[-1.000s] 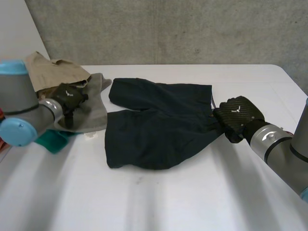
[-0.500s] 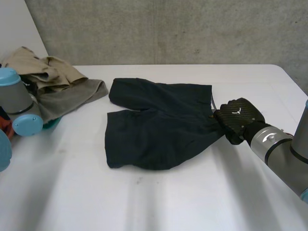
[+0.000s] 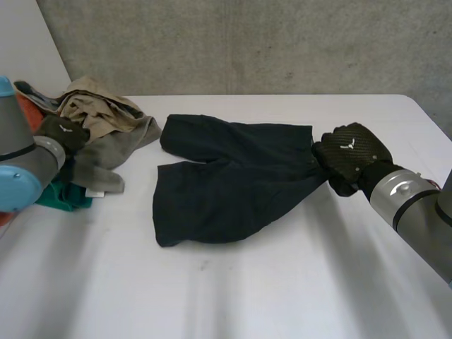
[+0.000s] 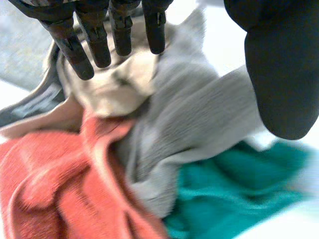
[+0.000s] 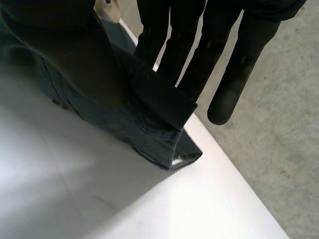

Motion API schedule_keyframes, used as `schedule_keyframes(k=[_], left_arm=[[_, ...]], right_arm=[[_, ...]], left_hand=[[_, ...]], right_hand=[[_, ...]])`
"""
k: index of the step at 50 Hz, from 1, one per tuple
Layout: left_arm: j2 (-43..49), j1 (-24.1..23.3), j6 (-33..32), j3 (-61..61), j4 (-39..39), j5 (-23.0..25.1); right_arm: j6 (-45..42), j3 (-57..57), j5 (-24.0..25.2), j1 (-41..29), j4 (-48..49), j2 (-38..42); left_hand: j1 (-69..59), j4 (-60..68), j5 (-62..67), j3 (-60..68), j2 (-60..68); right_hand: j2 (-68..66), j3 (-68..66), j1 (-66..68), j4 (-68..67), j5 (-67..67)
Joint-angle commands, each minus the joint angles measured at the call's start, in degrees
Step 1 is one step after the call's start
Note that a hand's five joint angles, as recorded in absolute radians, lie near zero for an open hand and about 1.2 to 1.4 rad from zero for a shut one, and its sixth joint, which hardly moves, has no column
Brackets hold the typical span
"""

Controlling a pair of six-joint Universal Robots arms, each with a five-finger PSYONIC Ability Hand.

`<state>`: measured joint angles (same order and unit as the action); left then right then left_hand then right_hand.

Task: Fold the laundry.

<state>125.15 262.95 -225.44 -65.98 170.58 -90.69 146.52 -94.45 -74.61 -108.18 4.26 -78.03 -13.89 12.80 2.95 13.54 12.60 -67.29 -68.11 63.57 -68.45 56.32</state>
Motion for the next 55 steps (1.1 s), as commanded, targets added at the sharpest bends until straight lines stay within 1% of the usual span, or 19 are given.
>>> schedule_keyframes(k=[1,8,13,17,22,23,27,28,29,32,35,38,39,40,42,43,47,50,55], left_arm=[[-14.0,-4.3,5.2,-14.6,-4.0,7.9],[-16.1,-12.0,14.6,-22.2,-3.2,8.1],[-12.9,-18.8,20.6,-24.4,1.1,4.7],[-8.9,-21.9,21.9,-22.6,6.2,0.4],[-4.6,-24.3,22.2,-19.3,9.6,-2.8],[-4.0,-24.7,22.2,-18.8,9.8,-3.0],[-2.4,-26.1,23.1,-17.1,9.8,-2.0],[-2.5,-26.4,23.8,-16.7,9.8,-1.1],[-2.6,-26.5,24.2,-16.6,9.7,-0.6],[-4.8,-26.4,24.6,-16.9,9.3,0.0],[-7.5,-26.5,23.6,-17.2,8.4,0.0],[-11.5,-27.0,19.2,-18.8,4.0,0.1],[-12.4,-27.0,17.6,-19.7,1.9,0.1],[-14.1,-26.8,13.7,-21.5,-2.8,0.4],[-15.7,-26.6,9.4,-23.1,-7.4,0.9],[-17.1,-26.2,5.6,-24.7,-11.2,1.6],[-19.6,-24.4,-1.0,-28.0,-18.0,5.3],[-20.6,-24.8,-0.7,-28.4,-17.9,7.2],[-18.7,-25.7,2.8,-25.0,-12.7,5.4]], right_arm=[[2.5,3.1,-1.2,-1.7,-3.5,-0.9],[8.2,5.9,-3.7,-3.0,-6.0,-0.9],[12.3,7.4,-5.9,-4.0,-6.5,-0.1],[12.7,8.0,-7.0,-4.5,-6.6,0.4],[12.9,7.6,-7.8,-4.6,-6.6,0.4],[12.9,7.6,-7.9,-4.6,-6.6,0.3],[12.7,6.6,-7.9,-4.3,-6.6,0.2],[12.7,6.0,-7.9,-4.1,-6.6,0.1],[12.6,5.7,-7.9,-4.1,-6.6,0.0],[11.3,4.7,-7.5,-3.7,-6.9,-0.1],[6.8,3.3,-6.8,-3.1,-8.8,-0.2],[0.4,1.6,-5.6,-2.1,-11.8,-0.5],[-5.3,-0.1,-4.1,-1.2,-14.6,-0.8],[-8.5,-0.9,-3.4,-0.7,-16.3,-0.9],[-15.0,-2.8,-2.5,0.2,-20.0,-0.9],[-21.5,-4.9,-2.0,1.4,-24.2,-0.7],[-33.7,-8.4,-1.9,4.3,-31.9,-0.5],[-31.4,-8.5,-2.0,3.8,-30.3,0.4],[-25.8,-6.5,-2.6,2.6,-26.1,1.9]], left_hand=[[2.2,-1.1,-1.2,-1.8,-0.9],[-3.9,5.0,4.8,4.2,5.2],[-4.1,5.1,5.0,4.4,5.4],[-4.6,5.6,5.5,4.9,5.9],[-11.6,12.7,12.6,12.0,12.9],[-14.6,15.7,15.6,15.0,15.9],[-42.3,43.4,43.3,42.7,43.6],[-62.6,63.7,63.5,62.9,63.9],[-66.1,67.2,67.0,66.4,67.4],[-66.1,67.2,67.1,66.5,67.4],[-66.1,67.2,67.1,66.5,67.4],[-66.1,67.2,67.1,66.5,67.4],[-66.1,67.2,67.1,66.5,67.4],[-66.1,67.2,67.1,66.5,67.4],[-66.1,67.2,67.1,66.5,67.4],[-66.1,67.2,67.1,66.5,67.4],[-66.1,67.2,67.1,66.5,67.4],[-66.1,67.2,67.1,66.5,67.4],[-66.1,67.2,67.1,66.5,67.4]], right_hand=[[-12.7,-11.9,16.4,-11.6,13.7],[-12.7,-11.9,16.4,-11.6,13.7],[-12.7,-11.9,16.4,-11.6,13.7],[-12.7,-11.9,16.4,-11.6,13.7],[-12.7,-11.9,16.4,-11.6,13.7],[-12.7,-11.9,16.4,-11.6,13.7],[-12.7,-11.9,16.4,-11.6,13.7],[-12.7,-11.9,16.4,-11.6,13.7],[-12.7,-11.9,16.4,-11.6,13.7],[-12.7,-11.9,16.4,-11.6,13.7],[-12.7,-11.9,16.4,-11.6,13.7],[-12.7,-11.9,16.4,-11.6,13.7],[-12.7,-11.9,16.4,-11.6,13.7],[-12.7,-11.9,16.4,-11.6,13.7],[-12.7,-11.9,16.4,-11.6,13.7],[-12.7,-11.9,16.4,-11.6,13.7],[-12.7,-11.9,16.4,-11.6,13.7],[-12.7,-11.9,16.4,-11.6,13.7],[-12.7,-11.9,16.4,-11.6,13.7]])
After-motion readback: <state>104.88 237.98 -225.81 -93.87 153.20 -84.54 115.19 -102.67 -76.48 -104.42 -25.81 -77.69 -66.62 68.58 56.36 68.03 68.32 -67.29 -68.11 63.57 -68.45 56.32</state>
